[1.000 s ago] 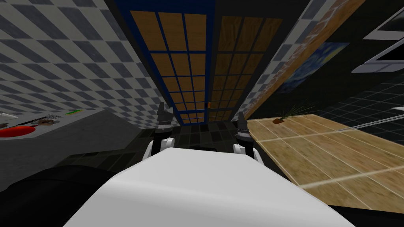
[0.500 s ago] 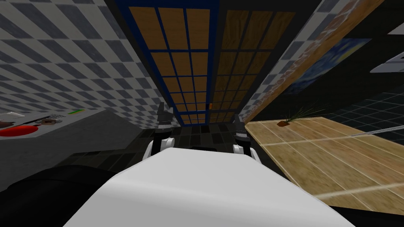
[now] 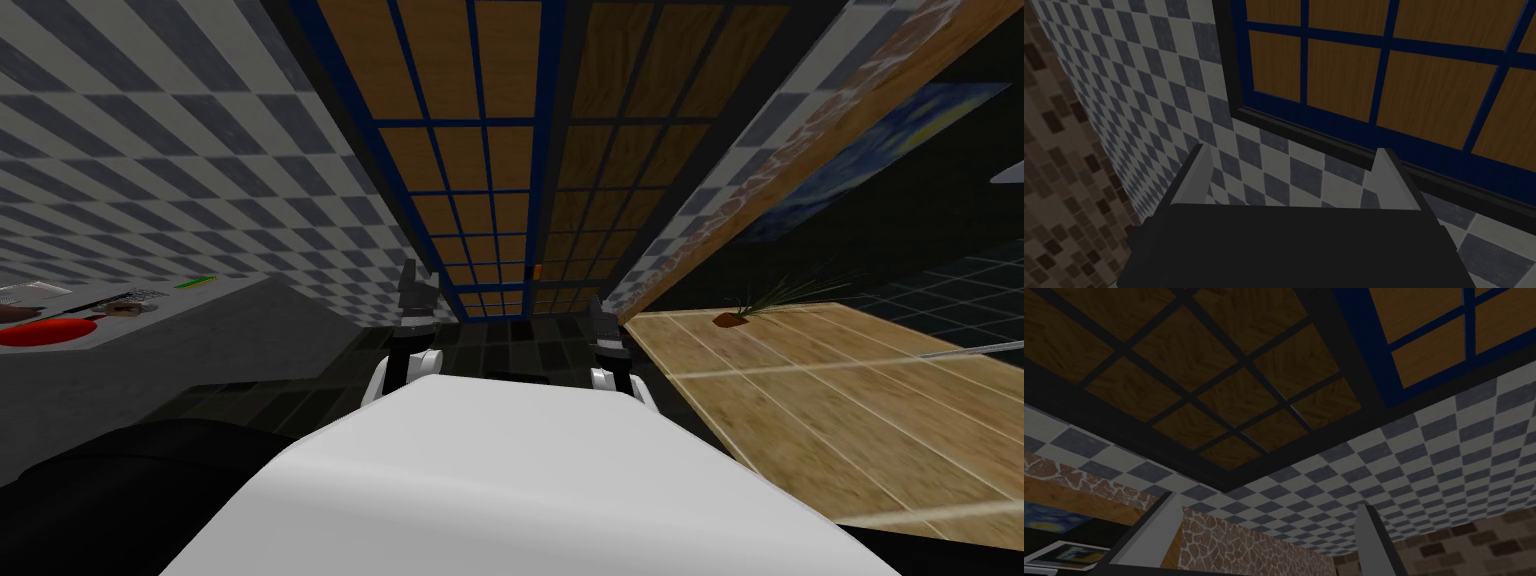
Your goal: Pull the door open
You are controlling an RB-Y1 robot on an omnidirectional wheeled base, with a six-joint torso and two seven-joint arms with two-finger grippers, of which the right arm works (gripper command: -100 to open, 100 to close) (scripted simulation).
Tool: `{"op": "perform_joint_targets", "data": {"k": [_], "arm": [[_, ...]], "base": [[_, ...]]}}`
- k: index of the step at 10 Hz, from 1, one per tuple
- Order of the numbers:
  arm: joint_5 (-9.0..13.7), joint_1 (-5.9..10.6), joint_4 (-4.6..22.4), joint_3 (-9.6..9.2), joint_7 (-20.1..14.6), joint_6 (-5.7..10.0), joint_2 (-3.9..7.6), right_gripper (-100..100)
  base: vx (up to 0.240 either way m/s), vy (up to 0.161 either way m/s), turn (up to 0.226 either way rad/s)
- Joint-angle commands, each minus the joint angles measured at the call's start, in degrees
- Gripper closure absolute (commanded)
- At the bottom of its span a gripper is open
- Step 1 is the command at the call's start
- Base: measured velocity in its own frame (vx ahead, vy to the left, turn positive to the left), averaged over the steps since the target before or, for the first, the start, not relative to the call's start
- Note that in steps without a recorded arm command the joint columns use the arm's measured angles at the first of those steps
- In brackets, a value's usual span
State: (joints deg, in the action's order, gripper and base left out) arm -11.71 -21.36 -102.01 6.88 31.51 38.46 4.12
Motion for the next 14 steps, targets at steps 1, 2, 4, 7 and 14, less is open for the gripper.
{"op": "perform_joint_targets", "data": {"k": [1, 2, 4, 7, 14], "arm": [[-0.5, 0.41, 2.2, 0.64, 1.7, 0.5, 0.34, -100], [-0.9, 0.9, 4.0, 1.06, 2.8, 0.83, 0.45, -100], [-1.7, 1.9, 7.4, 1.88, 5.2, 1.48, 0.66, -100], [-2.8, 3.39, 12.5, 3.12, 8.7, 2.45, 0.91, -100], [-5.1, 6.38, 22.6, 5.57, 15.6, 4.38, 1.13, -100]], "base": [[0.073, 0.018, 0.061], [0.108, 0.011, 0.053], [0.099, 0.024, 0.06], [0.104, 0.011, 0.05], [0.086, 0.012, 0.046]]}}
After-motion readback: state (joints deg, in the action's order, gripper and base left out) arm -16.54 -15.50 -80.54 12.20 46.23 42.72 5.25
